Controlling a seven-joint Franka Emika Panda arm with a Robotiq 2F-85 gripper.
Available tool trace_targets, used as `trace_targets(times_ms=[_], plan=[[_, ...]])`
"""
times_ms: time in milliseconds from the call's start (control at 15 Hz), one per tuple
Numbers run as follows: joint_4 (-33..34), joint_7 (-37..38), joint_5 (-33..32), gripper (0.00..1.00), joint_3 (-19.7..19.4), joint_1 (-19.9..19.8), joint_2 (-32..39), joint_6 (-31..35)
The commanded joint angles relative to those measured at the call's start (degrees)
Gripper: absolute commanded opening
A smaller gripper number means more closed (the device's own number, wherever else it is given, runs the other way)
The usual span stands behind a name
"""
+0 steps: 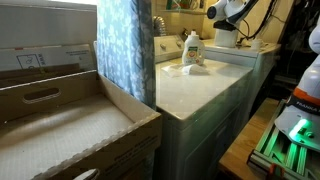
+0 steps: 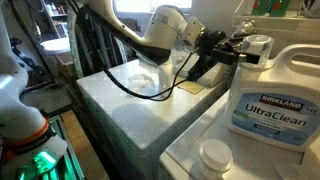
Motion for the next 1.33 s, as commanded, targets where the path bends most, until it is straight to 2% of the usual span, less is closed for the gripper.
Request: trace_targets(times_ms=[0, 667, 1267], plan=[[0.5, -2.3, 4.0, 1.00, -0.1, -0.8, -1.5, 0.2], [2.3, -3.9, 6.7, 1.00, -0.6, -0.8, -1.3, 0.1], [5.4, -7.5, 7.2, 1.00, 0.2, -1.1, 2.0, 4.3]])
